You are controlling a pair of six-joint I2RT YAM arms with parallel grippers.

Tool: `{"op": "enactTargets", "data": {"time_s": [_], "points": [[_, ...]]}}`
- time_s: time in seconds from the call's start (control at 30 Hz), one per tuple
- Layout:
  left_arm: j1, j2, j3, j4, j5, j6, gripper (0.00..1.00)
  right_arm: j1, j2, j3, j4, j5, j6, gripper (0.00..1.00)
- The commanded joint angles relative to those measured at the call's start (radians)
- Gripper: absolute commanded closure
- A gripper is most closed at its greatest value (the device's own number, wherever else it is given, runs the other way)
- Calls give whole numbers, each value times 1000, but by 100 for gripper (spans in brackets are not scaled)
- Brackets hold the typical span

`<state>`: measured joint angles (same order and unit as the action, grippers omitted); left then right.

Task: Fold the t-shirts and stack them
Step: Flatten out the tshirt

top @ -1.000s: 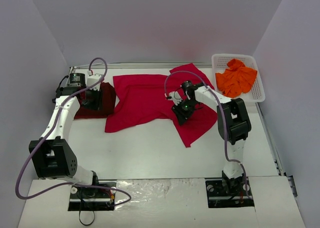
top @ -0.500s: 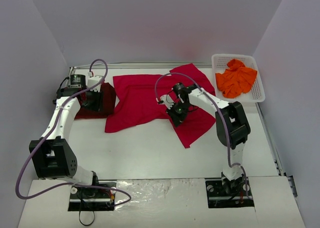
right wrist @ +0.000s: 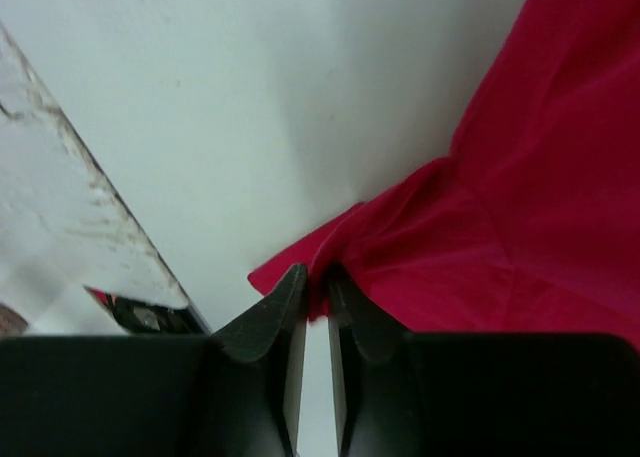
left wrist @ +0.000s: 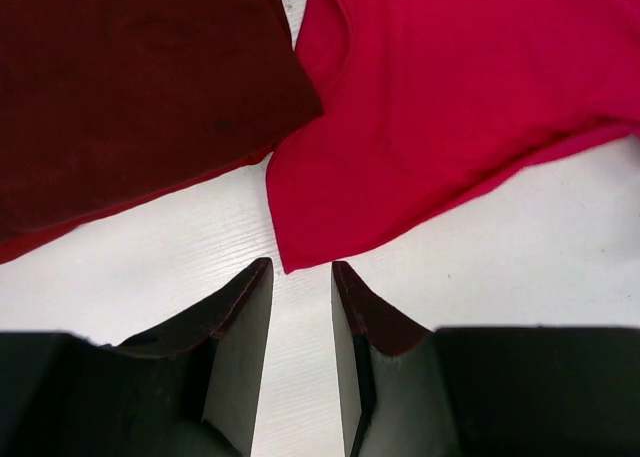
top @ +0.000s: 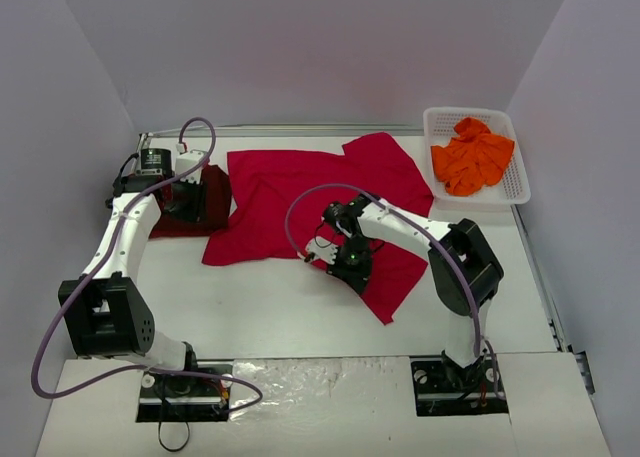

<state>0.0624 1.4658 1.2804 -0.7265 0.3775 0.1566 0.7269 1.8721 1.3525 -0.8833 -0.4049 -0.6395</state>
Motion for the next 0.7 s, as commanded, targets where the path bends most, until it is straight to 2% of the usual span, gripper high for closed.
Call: {"op": "enactTargets", "data": {"time_s": [0.0,0.03,0.1,0.2,0.23,0.3,0.37,0.5,0.67], "points": [[10,-25,19,9,15,11,71,19,-27,-45,-187,52,-60,87],[10,-25,20,9,17,11,71,20,-25,-53,-190,69,-61,81],[11,-24,20,7,15,12,70,20,-28,-72,-215,51,-84,75],[11,-25,17,9,17,12,67,16,-45,-73,-238,29,-112,70],[10,-25,16,9,15,14,67,13,-50,-70,-246,15,-121,66],[11,-28,14,7,20,17,67,3,-65,-58,-264,-15,-138,65],[11,-30,11,9,27,18,67,-15,-79,-46,-263,-15,-134,67],[10,-32,5,12,32,20,66,-145,-97,-6,-220,27,-102,74],[10,-28,2,21,49,21,63,-285,-93,-24,-99,80,-34,99]]}}
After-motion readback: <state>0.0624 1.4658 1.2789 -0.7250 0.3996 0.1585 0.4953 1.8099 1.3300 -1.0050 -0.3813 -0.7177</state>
